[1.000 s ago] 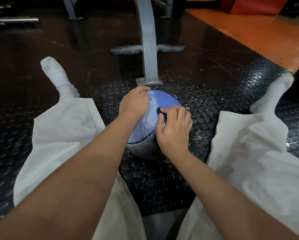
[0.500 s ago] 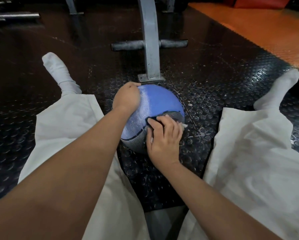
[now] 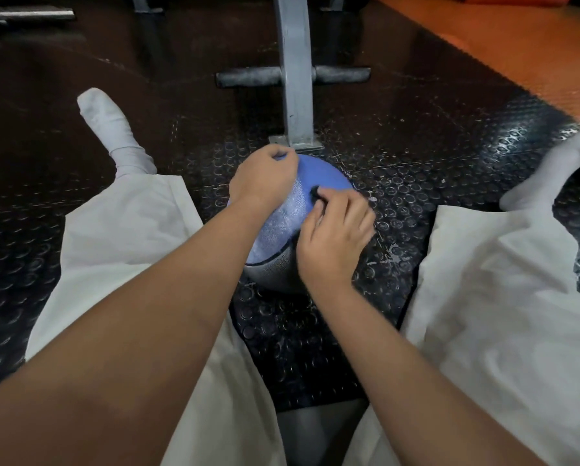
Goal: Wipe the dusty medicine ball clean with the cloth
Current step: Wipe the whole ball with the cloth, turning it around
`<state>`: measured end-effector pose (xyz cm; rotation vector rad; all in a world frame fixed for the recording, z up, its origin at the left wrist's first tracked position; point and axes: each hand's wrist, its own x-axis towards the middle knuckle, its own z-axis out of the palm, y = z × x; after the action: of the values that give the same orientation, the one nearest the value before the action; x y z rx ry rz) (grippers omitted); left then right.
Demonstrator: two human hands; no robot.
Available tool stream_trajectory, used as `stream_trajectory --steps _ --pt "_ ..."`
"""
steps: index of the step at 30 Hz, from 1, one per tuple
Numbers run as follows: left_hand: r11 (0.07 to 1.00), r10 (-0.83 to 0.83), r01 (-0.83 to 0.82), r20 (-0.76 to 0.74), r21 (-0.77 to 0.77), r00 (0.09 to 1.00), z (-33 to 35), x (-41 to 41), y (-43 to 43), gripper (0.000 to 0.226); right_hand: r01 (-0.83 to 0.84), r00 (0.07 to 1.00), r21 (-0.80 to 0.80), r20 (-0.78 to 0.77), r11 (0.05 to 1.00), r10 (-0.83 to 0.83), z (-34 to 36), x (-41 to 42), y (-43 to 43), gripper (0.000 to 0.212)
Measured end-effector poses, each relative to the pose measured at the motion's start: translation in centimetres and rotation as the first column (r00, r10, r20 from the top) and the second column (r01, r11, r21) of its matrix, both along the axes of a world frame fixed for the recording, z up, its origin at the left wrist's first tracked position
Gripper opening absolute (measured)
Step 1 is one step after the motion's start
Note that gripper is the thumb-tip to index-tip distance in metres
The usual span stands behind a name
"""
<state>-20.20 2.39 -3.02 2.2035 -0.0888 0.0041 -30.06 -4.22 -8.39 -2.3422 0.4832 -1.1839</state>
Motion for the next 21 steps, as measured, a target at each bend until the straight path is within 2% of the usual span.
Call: stream_trajectory --steps 3,5,7,10,12,15,18,21 --pt "0.999 -0.023 0.023 -0.002 0.047 1.000 0.5 0.2 -0.8 0.022 -0.060 0.998 -0.179 0.008 0.982 0.062 -2.2 -1.8 0.4 0.022" --pt "0.996 -0.042 0.041 0.009 0.076 0.999 0.7 0.2 -1.4 0.022 -0.098 0.995 -0.215 -0.008 0.972 0.098 -2.0 -1.7 -0.7 0.020" --pt "0.990 -0.084 0.082 0.014 0.113 0.996 0.7 0.5 -1.7 0.023 -0.078 0.997 -0.141 -0.033 0.987 0.074 -0.4 -0.7 -2.1 0.019" --pt "0.958 -0.170 0.165 0.003 0.236 0.985 0.7 1.1 -2.3 0.042 0.016 0.980 0.095 -0.200 0.995 0.003 2.6 1.9 -4.2 0.024" --pt "0.951 -0.158 0.152 0.002 0.270 0.987 0.7 1.6 -2.8 0.048 0.091 0.961 0.178 -0.272 0.980 -0.040 3.5 3.4 -5.1 0.023" --pt "0.966 -0.062 0.066 -0.022 0.251 0.998 0.9 2.3 -3.3 0.051 0.106 0.983 0.189 -0.166 0.976 -0.075 2.8 3.8 -4.3 0.022" --pt "0.975 -0.043 0.057 -0.069 0.213 0.997 1.1 3.0 -3.1 0.066 0.025 0.999 0.042 -0.039 0.999 -0.023 0.0 1.8 -1.7 0.019" --pt "0.973 -0.080 0.094 -0.071 0.213 0.994 0.8 4.1 -2.5 0.057 -0.038 0.999 -0.149 -0.018 0.988 0.036 -2.4 -0.2 -0.4 0.008"
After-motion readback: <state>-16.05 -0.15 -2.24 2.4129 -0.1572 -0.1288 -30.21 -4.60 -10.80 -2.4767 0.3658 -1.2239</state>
